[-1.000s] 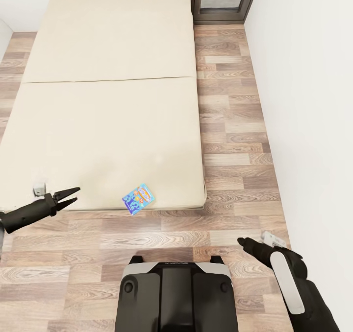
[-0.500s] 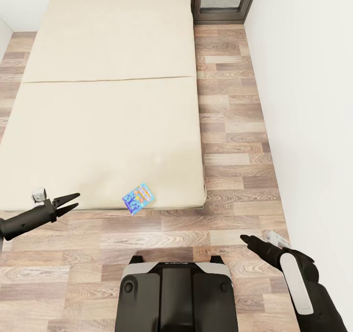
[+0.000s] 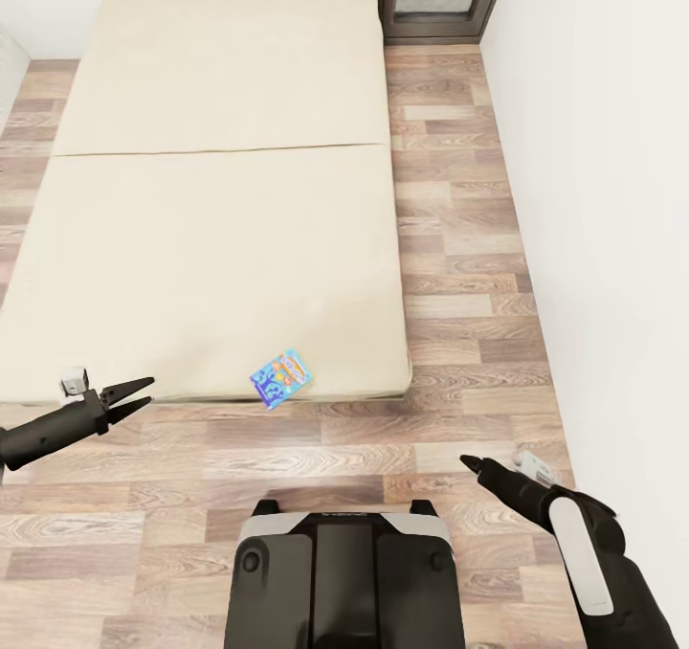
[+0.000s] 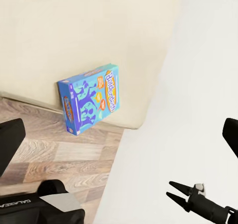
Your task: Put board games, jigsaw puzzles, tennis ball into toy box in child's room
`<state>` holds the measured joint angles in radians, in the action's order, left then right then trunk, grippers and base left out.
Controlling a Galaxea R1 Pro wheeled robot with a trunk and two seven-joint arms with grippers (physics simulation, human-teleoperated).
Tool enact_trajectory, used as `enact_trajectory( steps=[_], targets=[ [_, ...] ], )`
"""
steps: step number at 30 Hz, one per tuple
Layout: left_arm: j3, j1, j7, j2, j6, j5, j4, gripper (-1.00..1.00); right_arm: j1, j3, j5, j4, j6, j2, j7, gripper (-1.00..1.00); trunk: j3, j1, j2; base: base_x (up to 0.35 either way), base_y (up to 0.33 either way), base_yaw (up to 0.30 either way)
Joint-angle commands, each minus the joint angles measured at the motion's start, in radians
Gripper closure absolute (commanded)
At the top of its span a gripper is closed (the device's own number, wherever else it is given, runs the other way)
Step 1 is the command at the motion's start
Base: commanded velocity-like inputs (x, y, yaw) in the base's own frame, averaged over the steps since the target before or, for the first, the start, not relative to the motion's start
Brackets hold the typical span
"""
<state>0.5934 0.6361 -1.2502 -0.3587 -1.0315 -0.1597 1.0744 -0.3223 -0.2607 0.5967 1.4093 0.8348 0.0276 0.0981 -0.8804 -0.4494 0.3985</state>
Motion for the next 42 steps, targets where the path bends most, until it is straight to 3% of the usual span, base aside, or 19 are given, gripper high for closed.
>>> enact_trajectory(
  steps=[1, 21, 26, 29, 38, 42],
  targets=[
    [0.0, 0.001, -0.003, 0.0, -0.007, -0.001, -0.001, -1.0, -0.002, -0.001, 0.01, -0.006, 0.004, 0.0, -0.007, -1.0, -0.001, -0.001, 0.002, -0.004, 0.193, 0.0],
    [0.002, 0.001, -0.005, -0.001, -0.006, -0.002, -0.001, -1.0, -0.004, -0.003, 0.012, -0.023, 0.006, 0.0, -0.046, -1.0, -0.001, -0.001, 0.002, -0.001, 0.154, 0.0],
    [0.002, 0.001, -0.006, -0.001, -0.006, -0.002, -0.001, -1.0, -0.004, -0.003, 0.012, -0.026, 0.009, 0.001, -0.099, -1.0, -0.001, -0.001, 0.002, 0.0, 0.281, 0.0],
    [0.002, 0.001, -0.007, -0.002, -0.006, -0.002, -0.001, -1.0, -0.005, -0.004, 0.011, -0.05, 0.01, 0.003, -0.171, -1.0, -0.001, -0.001, 0.002, 0.0, 0.284, 0.0],
    [0.002, 0.001, -0.008, -0.002, -0.007, -0.003, -0.001, -1.0, -0.011, -0.014, 0.019, -0.157, 0.01, 0.078, -0.334, -1.0, -0.001, -0.001, 0.002, 0.0, 0.212, 0.0],
    [0.002, 0.001, -0.008, -0.002, -0.007, -0.003, -0.001, -1.0, -0.027, -0.015, 0.028, -0.196, 0.01, 0.096, -0.385, -1.0, -0.001, -0.001, 0.002, 0.0, 0.054, 0.0]
  ],
)
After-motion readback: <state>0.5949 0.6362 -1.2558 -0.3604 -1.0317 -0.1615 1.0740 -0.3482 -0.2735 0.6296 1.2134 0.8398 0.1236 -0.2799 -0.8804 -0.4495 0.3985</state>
